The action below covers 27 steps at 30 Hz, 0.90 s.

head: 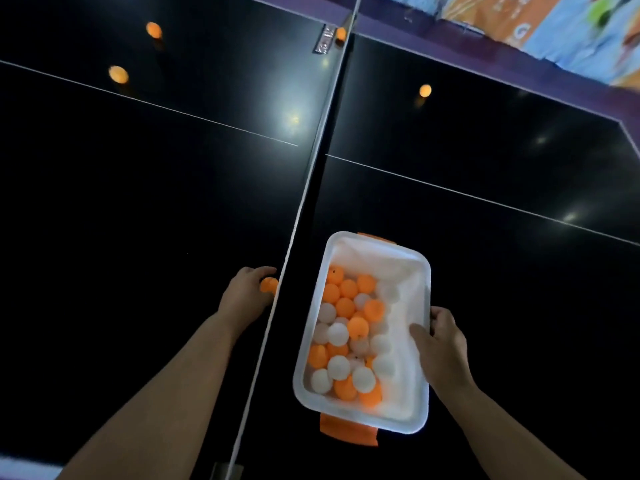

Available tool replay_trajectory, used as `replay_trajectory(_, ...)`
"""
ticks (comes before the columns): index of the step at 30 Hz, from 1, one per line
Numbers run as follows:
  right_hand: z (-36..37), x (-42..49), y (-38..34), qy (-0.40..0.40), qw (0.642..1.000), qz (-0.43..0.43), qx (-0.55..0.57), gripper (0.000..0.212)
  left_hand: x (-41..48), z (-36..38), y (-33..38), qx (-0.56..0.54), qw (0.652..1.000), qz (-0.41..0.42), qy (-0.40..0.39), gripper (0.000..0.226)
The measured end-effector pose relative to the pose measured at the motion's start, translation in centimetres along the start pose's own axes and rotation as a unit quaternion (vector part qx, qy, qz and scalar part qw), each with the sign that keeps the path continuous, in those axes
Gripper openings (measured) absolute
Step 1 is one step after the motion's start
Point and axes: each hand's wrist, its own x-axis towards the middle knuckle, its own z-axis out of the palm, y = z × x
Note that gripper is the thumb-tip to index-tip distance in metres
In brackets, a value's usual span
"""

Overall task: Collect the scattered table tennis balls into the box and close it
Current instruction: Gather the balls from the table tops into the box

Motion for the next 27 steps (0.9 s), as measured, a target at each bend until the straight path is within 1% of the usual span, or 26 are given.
replay_trajectory(3, 0.4, -0.3, 0.0, 0.01, 1.0, 0.009, -0.01, 0.018, 0.4, 0.4, -0.3, 0.006, 1.0, 0.019, -0.006, 0.043)
replay_trajectory(5, 0.5, -0.4, 0.0, 0.014, 1.0, 0.01, -0.017, 0.018, 0.5, 0.2, -0.4, -0.007, 1.0, 0.009, 0.013, 0.044)
replay_trajectory(7, 0.5, -0.4, -0.1, 0.013, 1.0, 0.009, -0.02, 0.018, 0.5, -0.9, -0.2, -0.063, 0.994, -0.018, 0.088, 0.042)
replay_trajectory(9, 0.6, -0.4, -0.3, 0.011, 1.0, 0.009, -0.016, 0.018, 0.2, -2.7, 1.0, -0.143, 0.974, -0.032, 0.175, 0.039)
replay_trajectory(11, 0.7, -0.6, -0.5, 0.01, 1.0, 0.008, -0.008, 0.018, -0.8, -4.4, 3.0, -0.194, 0.956, -0.011, 0.22, 0.037)
replay_trajectory(13, 0.6, -0.8, -0.8, 0.006, 1.0, 0.007, 0.003, 0.018, -2.1, -5.4, 5.5, -0.199, 0.951, 0.039, 0.231, 0.037)
replay_trajectory(16, 0.0, -1.2, -1.0, -0.001, 1.0, 0.005, 0.023, 0.019, -3.6, -5.1, 8.7, -0.177, 0.956, 0.12, 0.2, 0.037)
replay_trajectory(19, -1.4, -1.4, -0.5, -0.007, 0.999, 0.011, 0.047, 0.019, -4.9, -3.3, 11.2, -0.148, 0.966, 0.177, 0.116, 0.039)
replay_trajectory(21, -2.7, -1.8, 0.2, -0.006, 0.998, 0.006, 0.056, 0.017, -6.1, -1.5, 12.7, -0.144, 0.967, 0.2, 0.056, 0.042)
replay_trajectory(23, -4.2, -2.2, 1.1, 0.001, 0.998, 0.002, 0.07, 0.016, -7.5, 0.3, 14.2, -0.159, 0.967, 0.197, 0.019, 0.043)
replay_trajectory(25, -5.9, -2.8, 2.5, 0.013, 0.996, 0.006, 0.083, 0.016, -8.9, 2.0, 15.6, -0.157, 0.969, 0.193, 0.017, 0.039)
replay_trajectory(27, -7.9, -3.7, 4.2, 0.026, 0.994, 0.017, 0.102, 0.016, -10.5, 3.5, 16.9, -0.134, 0.971, 0.19, 0.048, 0.034)
